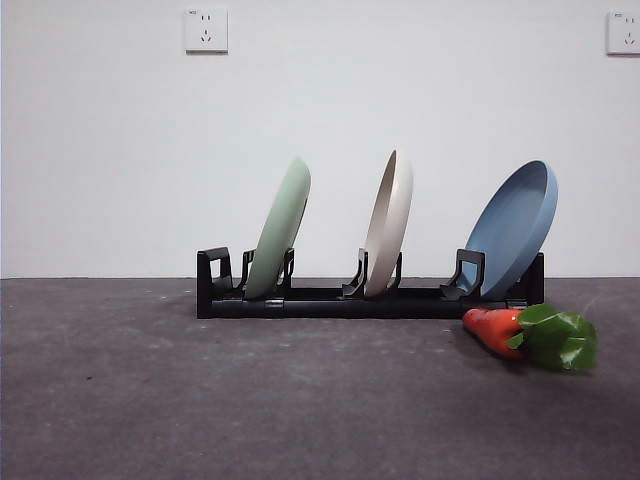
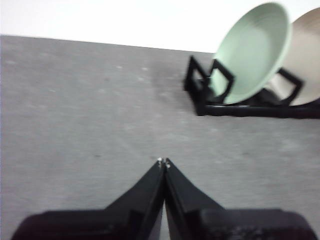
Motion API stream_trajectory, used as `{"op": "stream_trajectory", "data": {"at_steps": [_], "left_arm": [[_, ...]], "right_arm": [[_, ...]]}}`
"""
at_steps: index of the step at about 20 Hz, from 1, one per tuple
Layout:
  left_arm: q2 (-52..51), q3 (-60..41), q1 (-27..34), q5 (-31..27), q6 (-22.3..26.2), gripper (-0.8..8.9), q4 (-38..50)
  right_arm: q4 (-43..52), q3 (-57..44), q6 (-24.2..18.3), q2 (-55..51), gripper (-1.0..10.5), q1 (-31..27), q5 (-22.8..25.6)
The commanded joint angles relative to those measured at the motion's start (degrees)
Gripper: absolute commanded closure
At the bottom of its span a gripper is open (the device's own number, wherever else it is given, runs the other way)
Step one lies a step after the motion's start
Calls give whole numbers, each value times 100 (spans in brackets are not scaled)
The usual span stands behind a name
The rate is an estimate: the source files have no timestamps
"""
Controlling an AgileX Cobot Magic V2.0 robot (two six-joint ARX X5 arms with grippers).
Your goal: Take the green plate from the plate rack,put the plate on the table,take the carrot from the table,put the carrot in the plate
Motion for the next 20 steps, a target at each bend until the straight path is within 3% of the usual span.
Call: {"op": "stream_trajectory", "data": {"at_steps": [1,5,10,20], "left_arm": [[-15,313,22,247,-420,820,-17],[22,826,22,361,-654,820,-234],[289,1624,22,682,-702,820,-739],[1279,3150,22,2107,-439,820,-1912]], "right_arm": [[46,258,680,-9,959,2,-9],[-7,706,682,114,959,4,-48],[-442,1541,625,514,959,7,-603],[-2804,3757,-780,1757,959,13,-1375]]}}
